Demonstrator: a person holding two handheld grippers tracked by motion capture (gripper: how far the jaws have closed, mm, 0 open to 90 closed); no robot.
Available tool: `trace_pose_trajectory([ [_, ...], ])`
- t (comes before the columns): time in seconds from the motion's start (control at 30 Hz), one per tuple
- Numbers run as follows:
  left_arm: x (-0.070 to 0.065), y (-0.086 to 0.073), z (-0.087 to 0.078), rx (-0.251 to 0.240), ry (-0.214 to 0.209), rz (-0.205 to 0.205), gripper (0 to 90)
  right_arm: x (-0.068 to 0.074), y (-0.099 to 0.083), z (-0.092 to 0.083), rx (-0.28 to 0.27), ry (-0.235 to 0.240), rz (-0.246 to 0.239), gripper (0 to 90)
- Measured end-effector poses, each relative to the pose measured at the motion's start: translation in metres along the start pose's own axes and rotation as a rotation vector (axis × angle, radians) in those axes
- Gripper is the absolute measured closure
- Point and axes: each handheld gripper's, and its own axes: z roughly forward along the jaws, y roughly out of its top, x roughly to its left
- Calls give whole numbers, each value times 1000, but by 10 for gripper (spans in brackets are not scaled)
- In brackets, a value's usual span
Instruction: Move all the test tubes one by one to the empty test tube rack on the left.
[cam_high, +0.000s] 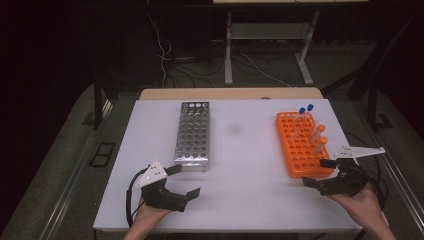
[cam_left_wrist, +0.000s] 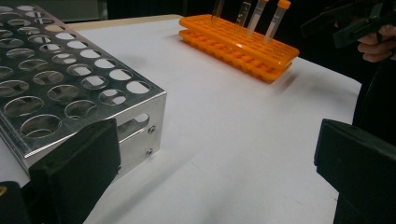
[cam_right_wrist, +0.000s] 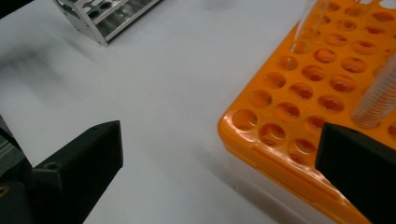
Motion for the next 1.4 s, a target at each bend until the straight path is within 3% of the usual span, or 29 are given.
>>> trace_pose_trajectory([
  [0.3, 0, 0, 0, -2, 1, -5, 0, -18, 9, -4, 40, -35, 4, 5],
  [0.87, 0, -1, 1, 7, -4, -5, 0, -59, 19, 12, 97, -84, 37, 5],
  [0.97, 0, -1, 1, 8, -5, -5, 0, -64, 18, 13, 95, -80, 27, 146],
  [1.4, 1, -2, 2, 14, -4, -3, 0, -80, 18, 18, 60, -110, 14, 422],
])
